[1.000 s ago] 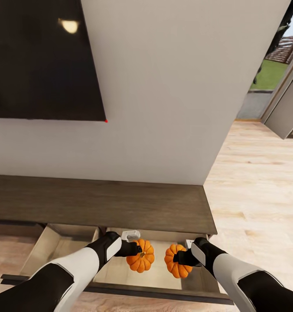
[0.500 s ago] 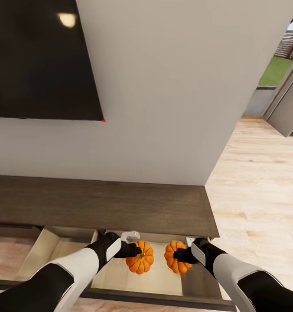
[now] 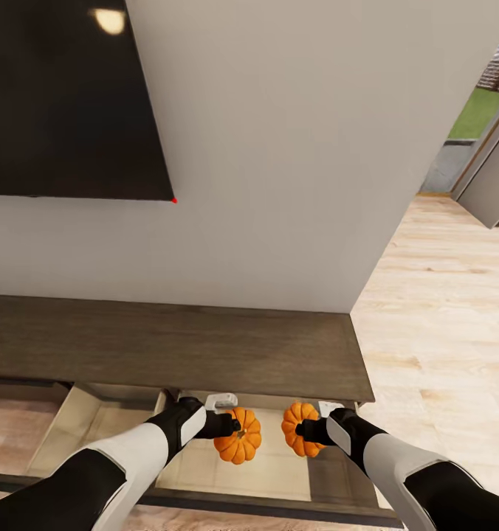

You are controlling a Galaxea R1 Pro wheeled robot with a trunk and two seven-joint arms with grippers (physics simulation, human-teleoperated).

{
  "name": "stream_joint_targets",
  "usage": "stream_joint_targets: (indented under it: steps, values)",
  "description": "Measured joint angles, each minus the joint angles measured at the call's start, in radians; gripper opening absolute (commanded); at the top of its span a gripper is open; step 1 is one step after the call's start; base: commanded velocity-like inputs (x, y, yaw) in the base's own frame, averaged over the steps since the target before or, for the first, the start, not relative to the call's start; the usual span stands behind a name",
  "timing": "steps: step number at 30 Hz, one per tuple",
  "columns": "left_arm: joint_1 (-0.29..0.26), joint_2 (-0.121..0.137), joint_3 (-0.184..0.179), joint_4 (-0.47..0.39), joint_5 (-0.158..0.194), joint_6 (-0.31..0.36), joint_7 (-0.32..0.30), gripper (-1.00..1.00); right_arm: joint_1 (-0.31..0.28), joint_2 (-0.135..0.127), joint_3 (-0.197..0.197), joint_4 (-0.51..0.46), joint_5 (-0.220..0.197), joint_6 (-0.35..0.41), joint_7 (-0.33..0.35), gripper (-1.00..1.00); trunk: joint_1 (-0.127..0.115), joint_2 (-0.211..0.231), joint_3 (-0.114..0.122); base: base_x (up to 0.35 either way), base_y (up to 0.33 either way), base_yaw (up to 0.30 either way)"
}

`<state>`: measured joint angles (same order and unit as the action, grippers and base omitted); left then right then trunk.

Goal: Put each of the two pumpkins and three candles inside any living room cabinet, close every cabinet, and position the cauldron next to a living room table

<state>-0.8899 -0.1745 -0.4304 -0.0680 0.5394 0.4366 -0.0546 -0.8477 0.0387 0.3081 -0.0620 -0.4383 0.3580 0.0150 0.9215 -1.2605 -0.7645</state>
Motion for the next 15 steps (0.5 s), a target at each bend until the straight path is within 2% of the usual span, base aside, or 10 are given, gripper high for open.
stream_joint_targets:
  steps: [9, 15]
  values:
    - [0.003, 0.000, 0.001, 0.012, -0.002, -0.094, 0.000, -1.00, 0.000, 0.000, 0.000, 0.000, 0.000, 0.004, 0.000, -1.00, 0.000, 0.000, -0.014, 0.000, 0.000, 0.000]
    - [0.004, 0.000, 0.001, 0.014, -0.001, -0.105, 0.000, -1.00, 0.000, 0.000, 0.000, 0.000, 0.000, 0.004, 0.000, -1.00, 0.000, 0.000, -0.024, 0.000, 0.000, 0.000]
